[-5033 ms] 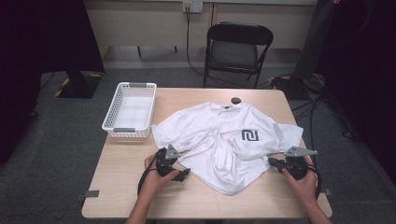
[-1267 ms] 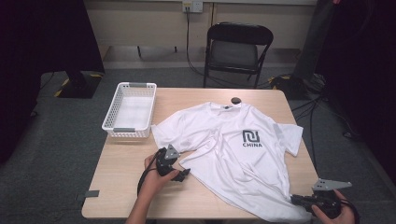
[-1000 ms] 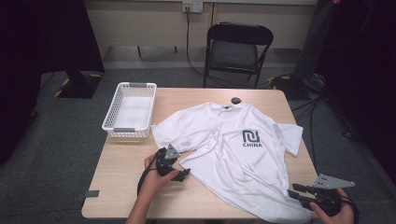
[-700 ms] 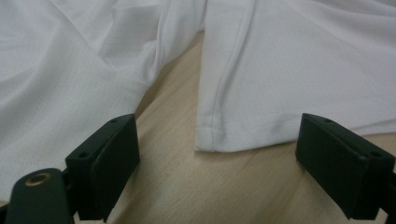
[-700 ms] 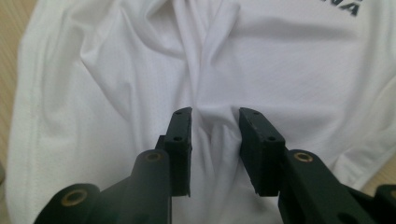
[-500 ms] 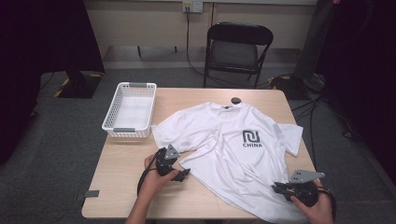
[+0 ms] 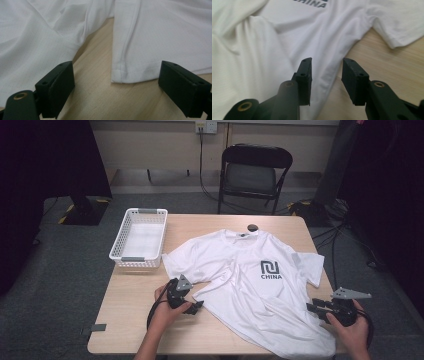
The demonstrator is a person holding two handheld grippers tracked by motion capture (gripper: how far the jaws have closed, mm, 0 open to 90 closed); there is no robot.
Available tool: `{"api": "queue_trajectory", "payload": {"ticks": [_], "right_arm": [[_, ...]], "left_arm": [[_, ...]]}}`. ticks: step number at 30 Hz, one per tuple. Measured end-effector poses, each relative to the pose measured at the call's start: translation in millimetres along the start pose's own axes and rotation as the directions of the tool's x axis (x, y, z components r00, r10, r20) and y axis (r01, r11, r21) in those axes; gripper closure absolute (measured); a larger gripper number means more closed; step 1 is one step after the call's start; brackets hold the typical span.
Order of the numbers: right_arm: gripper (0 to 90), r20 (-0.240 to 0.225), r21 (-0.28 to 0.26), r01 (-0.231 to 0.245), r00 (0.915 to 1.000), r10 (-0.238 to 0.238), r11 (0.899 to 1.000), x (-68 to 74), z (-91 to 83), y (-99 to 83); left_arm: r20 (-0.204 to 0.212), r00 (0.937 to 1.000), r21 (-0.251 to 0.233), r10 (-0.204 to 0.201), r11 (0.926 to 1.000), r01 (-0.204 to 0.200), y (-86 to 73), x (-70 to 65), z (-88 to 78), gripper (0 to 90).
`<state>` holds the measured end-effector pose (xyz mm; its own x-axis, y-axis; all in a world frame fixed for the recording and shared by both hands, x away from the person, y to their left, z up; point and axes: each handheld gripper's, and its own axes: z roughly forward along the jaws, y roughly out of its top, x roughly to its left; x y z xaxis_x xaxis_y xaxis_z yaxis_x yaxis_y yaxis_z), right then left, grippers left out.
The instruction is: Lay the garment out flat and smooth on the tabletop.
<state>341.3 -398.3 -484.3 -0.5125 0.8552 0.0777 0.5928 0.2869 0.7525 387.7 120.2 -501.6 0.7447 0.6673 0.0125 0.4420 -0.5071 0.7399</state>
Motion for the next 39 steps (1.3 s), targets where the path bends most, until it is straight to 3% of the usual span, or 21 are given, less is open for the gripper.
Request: {"api": "queue_trajectory", "payload": {"ticks": [1, 2, 4, 6, 8, 11, 14, 17, 19, 20, 21, 26, 29, 30, 31, 33, 36, 37, 38, 39], "right_arm": [[61.7, 0.026, 0.001, 0.008, 0.9996, -0.008, 1.0, -0.7, 0.4, 1.2], [61.7, 0.018, -0.01, 0.016, 0.9997, -0.016, 1.0, -0.4, -0.2, 2.4], [61.8, -0.026, -0.051, 0.031, 0.9991, -0.033, 0.998, 6.7, -5.8, 5.1], [60.9, -0.082, -0.061, 0.086, 0.9925, -0.091, 0.994, 20.5, -9.8, 7.8], [59.8, -0.17, -0.053, 0.13, 0.9759, -0.137, 0.99, 37.0, -9.3, 7.3], [54.8, -0.302, -0.025, 0.177, 0.9369, -0.176, 0.984, 59.4, -0.6, 0.4], [55.9, -0.333, 0.012, 0.247, 0.9147, -0.229, 0.969, 74.4, 9.7, -8.0], [60.9, -0.318, 0.006, 0.272, 0.9129, -0.256, 0.962, 80.6, 13.9, -13.8], [74.5, -0.299, 0.015, 0.299, 0.9119, -0.281, 0.954, 84.1, 11.4, -14.4], [81.5, -0.301, 0.017, 0.314, 0.9069, -0.295, 0.949, 86.2, 10.0, -15.2], [85.6, -0.318, 0.017, 0.329, 0.8972, -0.307, 0.944, 88.5, 8.8, -16.4], [87.6, -0.391, 0.027, 0.361, 0.8618, -0.323, 0.932, 100.7, 2.0, -22.1], [87.0, -0.465, 0.031, 0.354, 0.833, -0.3, 0.935, 106.7, -0.1, -26.4], [84.4, -0.485, 0.031, 0.353, 0.8234, -0.295, 0.935, 108.2, -0.5, -27.4], [77.8, -0.491, 0.025, 0.35, 0.82, -0.294, 0.936, 109.2, -1.4, -27.6], [70.6, -0.475, 0.012, 0.333, 0.8318, -0.288, 0.943, 106.9, -5.4, -24.8], [66.0, -0.385, -0.03, 0.281, 0.8824, -0.271, 0.959, 89.0, -13.6, -15.3], [62.1, -0.346, -0.037, 0.251, 0.9051, -0.248, 0.967, 81.2, -14.9, -12.6], [63.6, -0.31, -0.042, 0.236, 0.9209, -0.237, 0.971, 74.2, -15.6, -10.6], [63.6, -0.301, -0.043, 0.231, 0.9247, -0.233, 0.972, 68.9, -15.5, -9.5]], "left_arm": [[0.0, 1.0, 0.0, 0.0, 1.0, 0.0, 0.0, 0.0, 0.0, 13.1], [0.001, 1.0, -0.001, 0.0, 1.0, 0.0, 0.0, 0.1, 0.0, 13.0], [0.001, 1.0, -0.001, 0.0, 1.0, 0.0, 0.0, 0.1, 0.0, 13.1], [0.001, 1.0, -0.001, 0.0, 1.0, 0.0, 0.0, 0.1, 0.0, 13.0], [0.001, 1.0, -0.001, 0.001, 1.0, -0.001, 0.0, 0.1, 0.0, 13.0], [0.001, 1.0, 0.0, 0.001, 1.0, -0.001, 0.0, 0.1, 0.0, 13.0], [0.001, 1.0, -0.001, 0.001, 1.0, -0.001, 0.0, 0.1, 0.0, 13.1], [0.001, 1.0, -0.001, 0.001, 1.0, -0.001, 0.0, 0.1, 0.0, 13.0], [0.001, 1.0, 0.0, 0.001, 1.0, -0.001, 0.0, 0.1, 0.0, 13.0], [0.001, 1.0, 0.0, 0.001, 1.0, -0.001, -0.1, 0.1, 0.0, 13.0], [0.001, 1.0, -0.001, 0.001, 1.0, -0.001, -0.1, 0.0, 0.0, 13.1], [0.0, 1.0, 0.0, 0.0, 1.0, 0.0, -0.1, 0.0, 0.0, 13.0], [0.001, 1.0, 0.0, 0.0, 1.0, 0.0, -0.1, 0.0, 0.0, 13.0], [0.001, 1.0, 0.0, 0.001, 1.0, -0.001, -0.1, 0.1, 0.0, 13.0], [0.0, 1.0, 0.0, 0.0, 1.0, 0.0, 0.0, 0.0, 0.0, 13.0], [0.001, 1.0, 0.0, 0.001, 1.0, -0.001, 0.0, 0.1, 0.0, 13.0], [0.001, 1.0, 0.0, 0.0, 1.0, 0.0, 0.0, 0.0, 0.0, 13.1], [0.001, 1.0, 0.0, 0.001, 1.0, -0.001, 0.0, 0.1, 0.0, 13.0], [0.001, 1.0, 0.0, 0.001, 1.0, -0.001, 0.0, 0.1, 0.0, 13.0], [0.001, 1.0, 0.0, 0.001, 1.0, -0.001, 0.0, 0.1, 0.0, 13.0]]}}
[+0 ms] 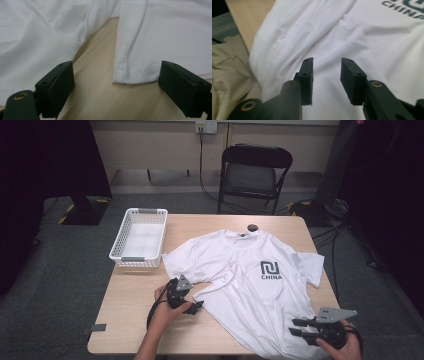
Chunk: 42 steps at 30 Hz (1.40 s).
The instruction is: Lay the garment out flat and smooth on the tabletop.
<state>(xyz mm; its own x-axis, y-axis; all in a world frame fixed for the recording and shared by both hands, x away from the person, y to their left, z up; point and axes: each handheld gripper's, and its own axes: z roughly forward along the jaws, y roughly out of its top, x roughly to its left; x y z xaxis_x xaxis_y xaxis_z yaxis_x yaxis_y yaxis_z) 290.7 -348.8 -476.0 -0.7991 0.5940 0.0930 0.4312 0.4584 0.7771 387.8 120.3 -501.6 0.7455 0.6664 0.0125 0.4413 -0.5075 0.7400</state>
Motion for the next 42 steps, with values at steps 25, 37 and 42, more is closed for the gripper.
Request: {"api": "queue_trajectory", "payload": {"ticks": [25, 37, 42], "right_arm": [[67.8, 0.313, -0.071, -0.172, 0.9313, 0.186, 0.983, -64.8, -7.7, 0.3], [87.4, 0.368, -0.041, -0.28, 0.8881, 0.275, 0.959, -86.5, -3.1, -15.7], [68.9, 0.368, -0.078, -0.26, 0.8896, 0.27, 0.963, -82.8, -15.6, -20.3]], "left_arm": [[0.001, 1.0, 0.0, 0.0, 1.0, 0.0, 0.0, 0.1, 0.0, 13.0], [0.002, 1.0, 0.0, 0.002, 1.0, -0.002, -0.2, 0.3, -0.1, 13.0], [0.003, 1.0, 0.0, 0.002, 1.0, -0.002, -0.1, 0.3, -0.1, 13.0]]}}
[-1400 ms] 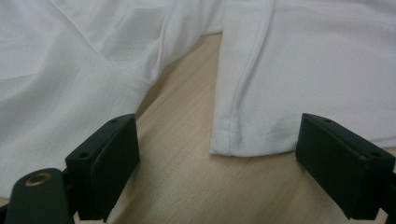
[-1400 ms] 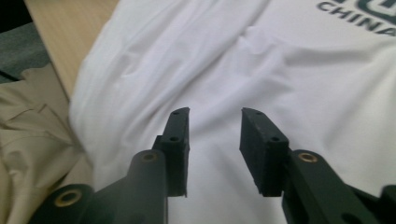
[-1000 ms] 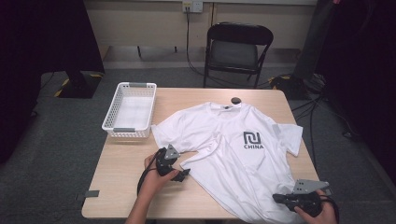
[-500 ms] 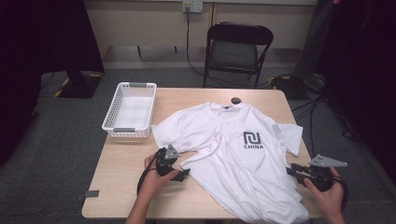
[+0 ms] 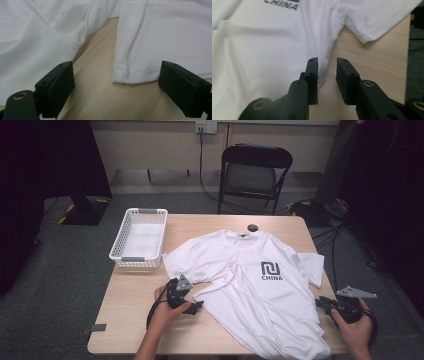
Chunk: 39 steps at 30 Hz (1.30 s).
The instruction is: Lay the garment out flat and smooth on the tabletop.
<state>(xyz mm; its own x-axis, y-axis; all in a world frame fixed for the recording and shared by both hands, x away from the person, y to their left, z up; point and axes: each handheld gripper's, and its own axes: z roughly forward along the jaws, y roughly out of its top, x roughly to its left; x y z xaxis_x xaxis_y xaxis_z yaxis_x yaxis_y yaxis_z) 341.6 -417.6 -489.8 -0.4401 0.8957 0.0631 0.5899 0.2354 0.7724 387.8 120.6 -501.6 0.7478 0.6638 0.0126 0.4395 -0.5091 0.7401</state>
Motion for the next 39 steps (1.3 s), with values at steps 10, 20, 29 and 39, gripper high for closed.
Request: {"api": "queue_trajectory", "payload": {"ticks": [10, 20, 29, 39], "right_arm": [[65.4, -0.212, 0.047, 0.215, 0.9565, -0.2, 0.976, 62.5, -6.4, -12.4], [68.6, -0.205, 0.058, 0.282, 0.9423, -0.265, 0.958, 71.7, -15.2, -19.7], [32.8, -0.11, -0.049, 0.196, 0.9735, -0.2, 0.979, 35.7, 5.1, 26.7], [14.4, -0.074, 0.042, 0.149, 0.9866, -0.145, 0.988, 11.2, 58.8, 31.0]], "left_arm": [[-0.001, 1.0, 0.0, 0.0, 1.0, 0.0, 0.0, -0.2, 0.0, 13.0], [0.0, 1.0, 0.0, 0.0, 1.0, 0.0, 0.0, -0.1, 0.0, 13.0], [0.0, 1.0, 0.0, 0.0, 1.0, 0.0, 0.0, -0.1, 0.0, 13.0], [0.0, 1.0, 0.0, 0.0, 1.0, 0.0, 0.0, -0.1, 0.0, 12.9]]}}
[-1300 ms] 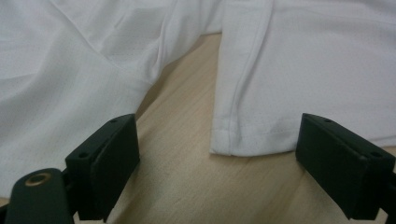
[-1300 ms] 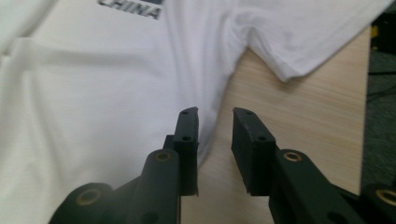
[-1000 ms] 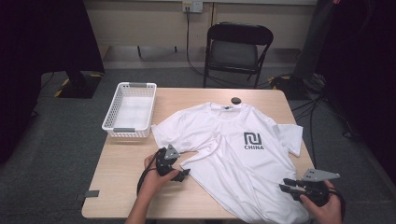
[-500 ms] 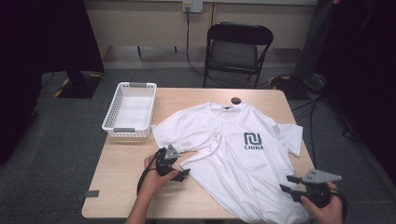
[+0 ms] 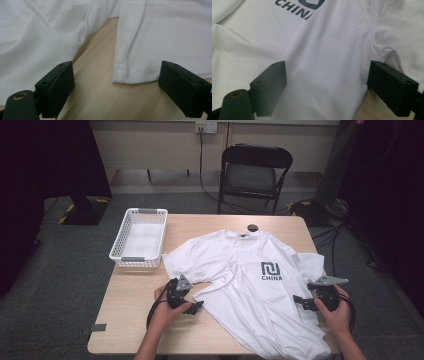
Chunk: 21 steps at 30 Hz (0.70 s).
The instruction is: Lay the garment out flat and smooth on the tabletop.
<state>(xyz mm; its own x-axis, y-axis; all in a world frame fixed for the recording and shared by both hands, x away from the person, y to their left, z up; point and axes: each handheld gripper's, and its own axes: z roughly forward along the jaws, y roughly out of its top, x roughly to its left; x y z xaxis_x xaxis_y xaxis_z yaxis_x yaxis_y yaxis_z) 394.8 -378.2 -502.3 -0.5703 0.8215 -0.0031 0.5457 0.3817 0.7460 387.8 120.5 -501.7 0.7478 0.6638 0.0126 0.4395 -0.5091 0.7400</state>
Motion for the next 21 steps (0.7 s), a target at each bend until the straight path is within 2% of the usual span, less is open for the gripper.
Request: {"api": "queue_trajectory", "payload": {"ticks": [1, 4, 11, 12, 13, 15, 16, 17, 18, 19, 21], "right_arm": [[14.9, -0.005, -0.004, -0.009, 0.9999, 0.009, 1.0, -0.8, -0.2, 0.0], [15.0, -0.006, 0.009, 0.021, 0.9998, -0.021, 1.0, 0.6, -0.3, 0.4], [12.3, -0.005, 0.0, 0.007, 1.0, -0.007, 1.0, 2.3, 2.1, -0.2], [12.3, -0.005, -0.001, 0.008, 1.0, -0.008, 1.0, 2.2, 2.1, -0.2], [12.3, -0.005, 0.0, 0.007, 1.0, -0.007, 1.0, 2.3, 2.1, -0.2], [12.3, -0.005, 0.0, 0.007, 1.0, -0.007, 1.0, 2.3, 2.0, -0.2], [12.3, -0.005, 0.0, 0.007, 1.0, -0.007, 1.0, 2.2, 2.1, -0.2], [12.3, -0.005, 0.0, 0.007, 1.0, -0.007, 1.0, 2.2, 2.1, -0.2], [12.3, -0.005, 0.0, 0.007, 1.0, -0.007, 1.0, 2.3, 2.0, -0.2], [12.3, -0.005, 0.0, 0.007, 1.0, -0.007, 1.0, 2.3, 2.1, -0.2], [12.3, -0.005, 0.0, 0.007, 1.0, -0.007, 1.0, 2.3, 2.1, -0.2]], "left_arm": [[0.0, 1.0, 0.0, 0.0, 1.0, 0.0, 0.0, 0.0, 0.0, 12.9], [0.002, 1.0, 0.002, 0.002, 1.0, -0.002, 0.1, -0.1, 0.1, 12.5], [0.001, 1.0, 0.01, 0.008, 0.9999, -0.008, 0.0, -1.0, -1.9, 13.2], [-0.002, 0.9999, 0.024, 0.01, 0.9996, -0.01, 1.5, -1.8, -3.9, 15.2], [-0.003, 1.0, 0.014, 0.009, 0.9999, -0.009, 2.5, -2.6, -4.7, 18.4], [0.03, 0.9995, -0.03, -0.012, 0.9995, 0.013, 5.9, -4.4, -6.2, 27.6], [0.03, 0.9994, -0.05, -0.016, 0.9986, 0.018, 8.0, -6.0, -6.6, 30.6], [0.018, 0.9998, -0.057, -0.007, 0.9983, 0.008, 10.2, -7.5, -6.5, 30.5], [0.01, 0.9998, -0.046, 0.014, 0.9988, -0.014, 11.7, -8.9, -5.9, 34.7], [0.0, 0.9995, -0.032, 0.03, 0.999, -0.03, 12.3, -10.0, -4.1, 42.8], [-0.026, 0.9993, -0.02, 0.028, 0.9994, -0.028, 12.0, -10.5, 1.2, 46.1]]}}
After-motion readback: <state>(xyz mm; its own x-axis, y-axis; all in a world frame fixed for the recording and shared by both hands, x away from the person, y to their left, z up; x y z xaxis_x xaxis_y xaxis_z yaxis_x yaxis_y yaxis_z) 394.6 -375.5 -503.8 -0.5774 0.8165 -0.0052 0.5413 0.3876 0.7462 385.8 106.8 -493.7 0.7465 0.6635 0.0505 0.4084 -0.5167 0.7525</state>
